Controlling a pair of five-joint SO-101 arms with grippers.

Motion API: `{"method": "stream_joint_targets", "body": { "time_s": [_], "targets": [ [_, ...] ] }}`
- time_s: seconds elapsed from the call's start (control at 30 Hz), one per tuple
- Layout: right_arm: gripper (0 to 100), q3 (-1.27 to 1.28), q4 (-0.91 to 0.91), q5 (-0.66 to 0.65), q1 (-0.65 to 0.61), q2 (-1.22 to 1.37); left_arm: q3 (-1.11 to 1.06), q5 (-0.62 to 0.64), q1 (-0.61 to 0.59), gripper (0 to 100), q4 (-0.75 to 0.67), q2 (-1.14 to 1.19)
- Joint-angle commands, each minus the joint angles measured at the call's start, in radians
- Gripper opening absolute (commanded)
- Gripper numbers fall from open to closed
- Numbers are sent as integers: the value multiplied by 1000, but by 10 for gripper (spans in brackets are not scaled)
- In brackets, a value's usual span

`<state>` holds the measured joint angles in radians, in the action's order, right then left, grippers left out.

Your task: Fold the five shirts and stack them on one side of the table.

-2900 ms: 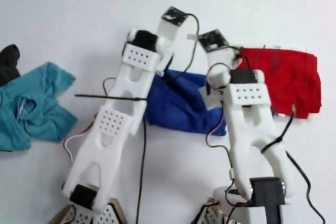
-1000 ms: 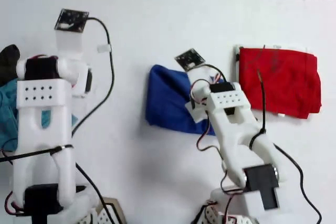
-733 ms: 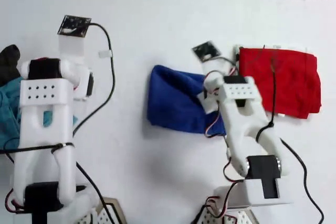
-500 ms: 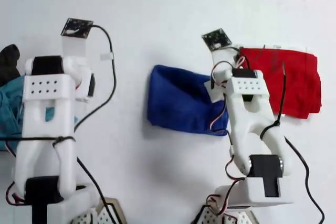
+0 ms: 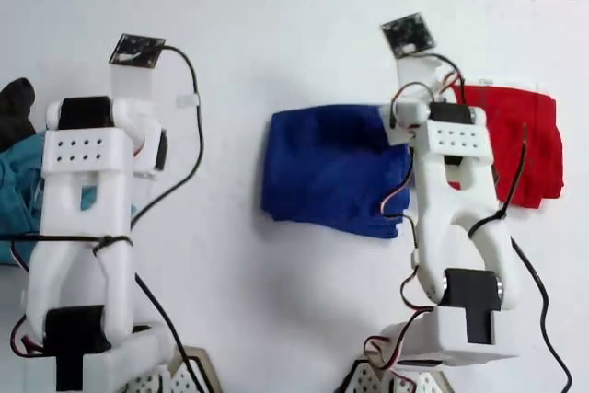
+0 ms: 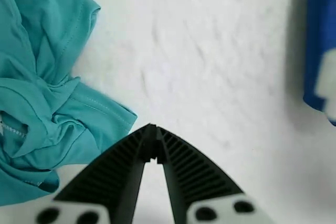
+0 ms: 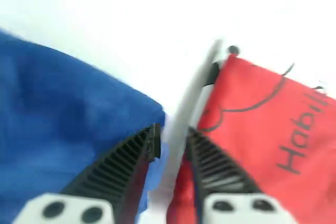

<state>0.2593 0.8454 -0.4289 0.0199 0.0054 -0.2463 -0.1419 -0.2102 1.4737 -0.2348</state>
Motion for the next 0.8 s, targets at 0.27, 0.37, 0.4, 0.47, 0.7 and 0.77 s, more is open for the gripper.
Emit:
{"method": "stream_joint_targets", "body": {
  "time_s": [0.27, 0.37, 0.4, 0.47, 0.7, 0.77],
  "targets": [
    [60, -55, 193, -3, -84, -5, 5, -6, -8, 26, -8, -8],
    [42, -54, 183, -2, -137, -4, 5, -5, -8, 26, -11, -8],
    [36, -54, 176, -2, -154, -4, 5, -5, -8, 26, -12, -8],
    [16, -51, 177, -2, -185, -4, 5, -5, -8, 26, -12, -8],
    [19, 187, 180, -9, -147, -15, 7, -8, -8, 26, -6, -8],
    [19, 261, 151, -11, -117, -16, 7, -8, -8, 26, -6, -8]
  ]
}}
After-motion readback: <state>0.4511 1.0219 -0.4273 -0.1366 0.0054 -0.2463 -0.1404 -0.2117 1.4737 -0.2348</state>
